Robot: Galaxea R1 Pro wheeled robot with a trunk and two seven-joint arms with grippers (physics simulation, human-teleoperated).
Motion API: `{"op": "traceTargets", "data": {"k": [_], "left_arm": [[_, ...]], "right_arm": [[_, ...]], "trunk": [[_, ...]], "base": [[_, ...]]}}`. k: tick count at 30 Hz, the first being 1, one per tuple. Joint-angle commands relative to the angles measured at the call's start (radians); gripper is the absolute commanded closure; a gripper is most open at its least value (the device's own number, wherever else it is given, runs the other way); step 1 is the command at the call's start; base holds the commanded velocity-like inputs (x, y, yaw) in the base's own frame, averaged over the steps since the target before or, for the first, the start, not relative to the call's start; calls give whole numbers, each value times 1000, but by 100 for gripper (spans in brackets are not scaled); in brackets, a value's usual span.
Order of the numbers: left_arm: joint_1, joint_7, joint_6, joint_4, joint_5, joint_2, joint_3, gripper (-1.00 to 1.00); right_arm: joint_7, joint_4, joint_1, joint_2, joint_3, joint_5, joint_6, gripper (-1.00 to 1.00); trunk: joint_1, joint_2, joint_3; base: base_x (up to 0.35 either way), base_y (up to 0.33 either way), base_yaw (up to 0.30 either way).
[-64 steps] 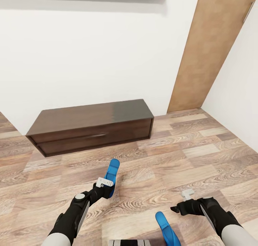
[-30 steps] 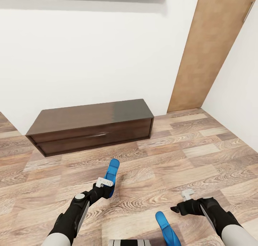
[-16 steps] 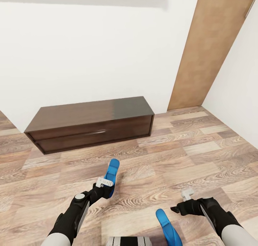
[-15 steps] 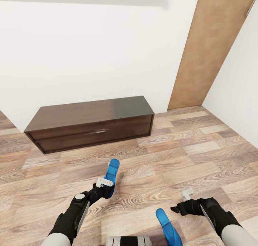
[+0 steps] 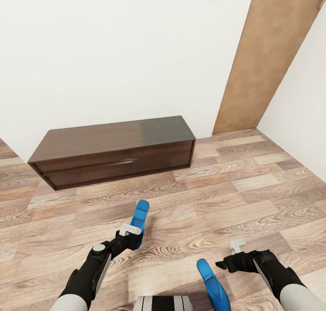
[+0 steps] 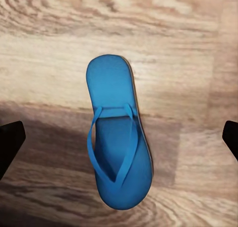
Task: In the bedroom, move the book from the bed onto either nightstand, and place the two sandals side by side next to the bed.
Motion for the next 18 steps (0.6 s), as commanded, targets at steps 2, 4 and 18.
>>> {"op": "traceTargets", "data": {"k": [2, 4, 18], "left_arm": [[0, -10, 7, -19, -4, 16, 8, 100], [0, -14, 9, -40, 1, 41, 10, 100], [0, -104, 13, -107, 46, 112, 16, 100]], "right_arm": [[8, -1, 0, 1, -8, 9, 5, -100], [8, 3, 0, 1, -8, 9, 5, -100], [-68, 111, -1, 0, -8, 9, 3, -100]], "trunk": [[0, 0, -1], [0, 0, -1], [4, -3, -39]], "base": [[0, 0, 0], [0, 0, 0], [0, 0, 0]]}}
